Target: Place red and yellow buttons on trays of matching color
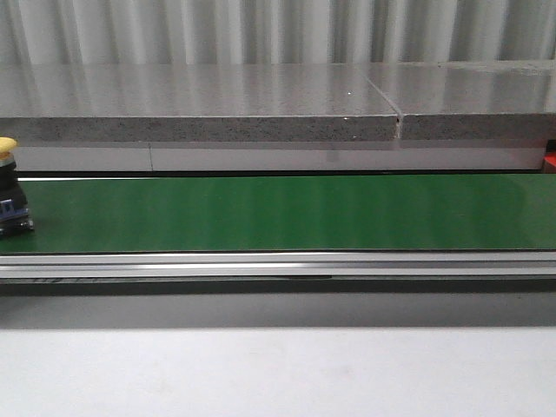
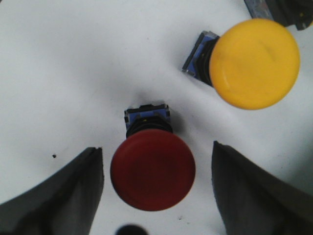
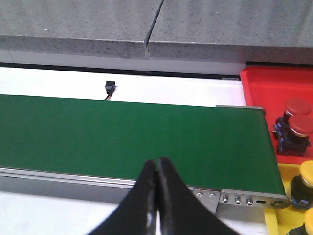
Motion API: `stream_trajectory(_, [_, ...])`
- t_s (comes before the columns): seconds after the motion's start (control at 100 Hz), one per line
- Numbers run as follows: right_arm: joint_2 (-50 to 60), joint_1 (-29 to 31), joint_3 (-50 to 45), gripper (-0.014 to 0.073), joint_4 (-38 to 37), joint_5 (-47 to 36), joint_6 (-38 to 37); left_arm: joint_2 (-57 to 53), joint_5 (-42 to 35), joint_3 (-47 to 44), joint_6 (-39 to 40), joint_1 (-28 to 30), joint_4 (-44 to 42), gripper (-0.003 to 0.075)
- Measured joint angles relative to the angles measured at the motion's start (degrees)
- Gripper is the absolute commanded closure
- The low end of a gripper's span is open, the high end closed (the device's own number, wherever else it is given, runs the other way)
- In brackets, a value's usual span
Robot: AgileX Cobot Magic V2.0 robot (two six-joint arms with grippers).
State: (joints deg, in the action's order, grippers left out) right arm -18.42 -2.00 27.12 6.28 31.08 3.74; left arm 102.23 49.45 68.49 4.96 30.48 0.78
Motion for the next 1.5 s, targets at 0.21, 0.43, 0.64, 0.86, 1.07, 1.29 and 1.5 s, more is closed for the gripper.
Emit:
stream_trajectory(0.21, [0.00, 0.00, 0.00, 0.0700, 0.00, 0.00, 0.00, 0.66, -1.15, 0.00, 0.00, 0.00, 0.00, 0.0579])
stream_trajectory(0.43, [0.00, 0.00, 0.00, 0.0700, 0.00, 0.00, 0.00, 0.66, -1.58, 0.00, 0.00, 0.00, 0.00, 0.0605])
stream_trajectory(0.64, [0.00, 0.00, 0.00, 0.0700, 0.00, 0.00, 0.00, -4.34, -0.18, -0.25, 0.00, -0.23, -0.32, 0.0605])
stream_trajectory(0.86, [0.00, 0.00, 0.00, 0.0700, 0.00, 0.00, 0.00, -11.43, 2.85, -1.56, -1.26, -3.89, -1.55, 0.0605])
stream_trajectory(1.07, [0.00, 0.00, 0.00, 0.0700, 0.00, 0.00, 0.00, -15.83, 4.56, -1.76, -1.62, -8.08, -1.92, 0.0605])
stream_trajectory(1.29, [0.00, 0.00, 0.00, 0.0700, 0.00, 0.00, 0.00, -16.64, 5.91, -0.29, -1.74, -13.99, -2.11, 0.0605])
stream_trajectory(1.5, [0.00, 0.00, 0.00, 0.0700, 0.00, 0.00, 0.00, -16.40, 5.45, 0.56, -2.37, -18.82, -0.78, 0.0605])
